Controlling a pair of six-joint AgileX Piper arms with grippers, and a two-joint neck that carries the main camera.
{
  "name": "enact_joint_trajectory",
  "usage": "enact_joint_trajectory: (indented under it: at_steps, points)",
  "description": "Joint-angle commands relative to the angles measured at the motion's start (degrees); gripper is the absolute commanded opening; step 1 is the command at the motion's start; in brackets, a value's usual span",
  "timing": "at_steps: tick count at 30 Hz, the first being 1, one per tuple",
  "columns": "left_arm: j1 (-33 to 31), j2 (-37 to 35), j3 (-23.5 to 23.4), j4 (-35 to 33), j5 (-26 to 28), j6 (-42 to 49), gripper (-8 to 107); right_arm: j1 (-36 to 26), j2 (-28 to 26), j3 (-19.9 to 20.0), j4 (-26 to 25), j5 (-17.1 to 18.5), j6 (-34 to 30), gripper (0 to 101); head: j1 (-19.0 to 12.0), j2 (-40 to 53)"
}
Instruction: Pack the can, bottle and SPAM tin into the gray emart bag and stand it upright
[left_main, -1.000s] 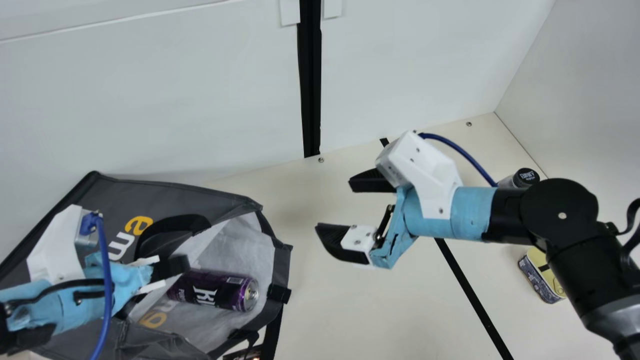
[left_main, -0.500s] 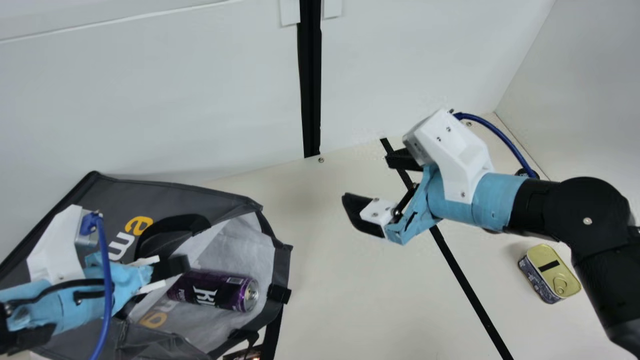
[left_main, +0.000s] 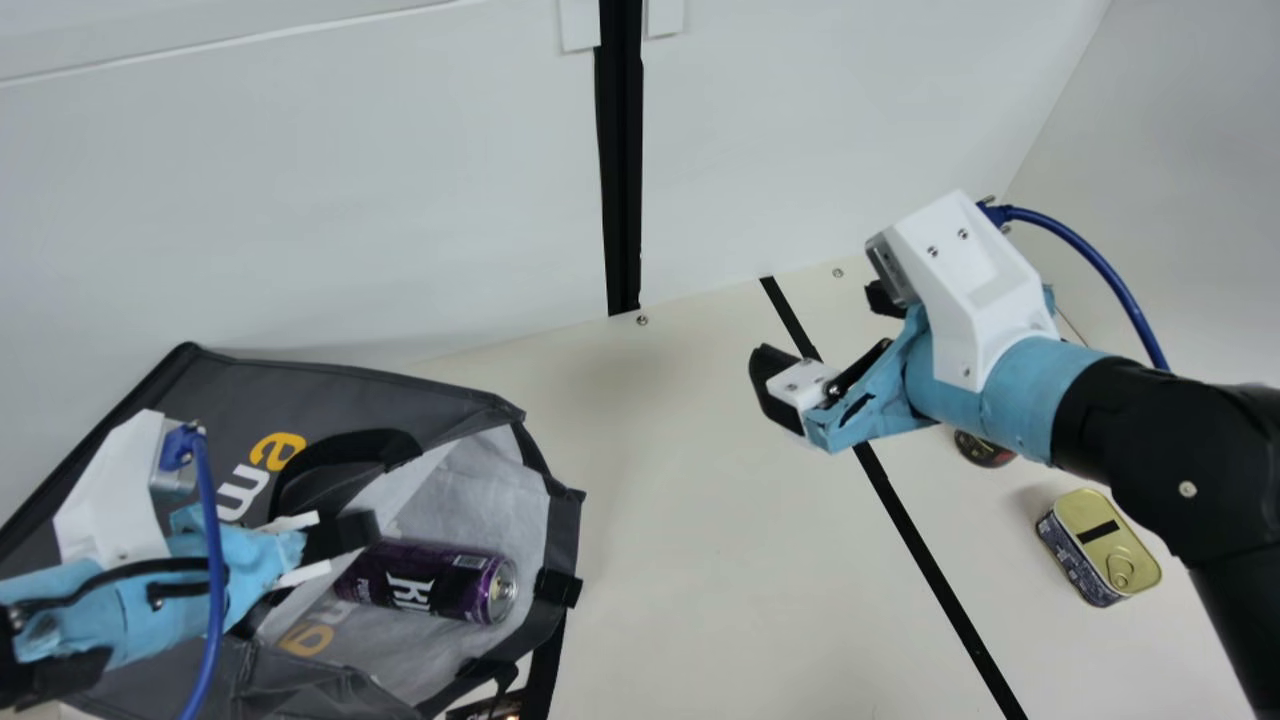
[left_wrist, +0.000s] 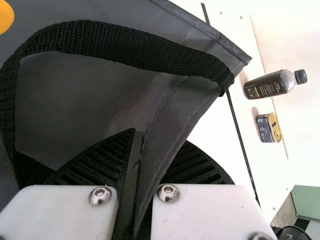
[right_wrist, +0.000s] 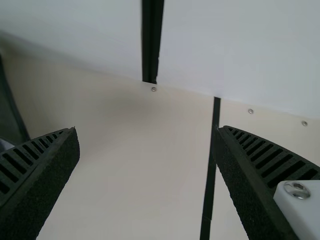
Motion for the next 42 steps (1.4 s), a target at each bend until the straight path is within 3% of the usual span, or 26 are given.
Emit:
enact_joint_trajectory:
  at_steps: [1,23,32,42]
  points:
    - [0.0,0.0,0.0,0.0,0.0,0.0,-8,0.26,-0.29,-0.3,-5.87,0.45,5.5,95,-1.3,-0.05]
    - [0.0,0.0,0.0,0.0,0.0,0.0,-8,3.56,-3.53,-5.04,-30.74,9.87,29.22,95,-1.3,-0.05]
    - [0.0,0.0,0.0,0.0,0.0,0.0,-8,6.17,-5.06,-6.0,-38.41,15.11,35.57,95,-1.3,-0.05]
    - [0.0,0.0,0.0,0.0,0.0,0.0,-8,8.21,-7.12,-6.85,-43.65,21.11,40.87,95,-1.3,-0.05]
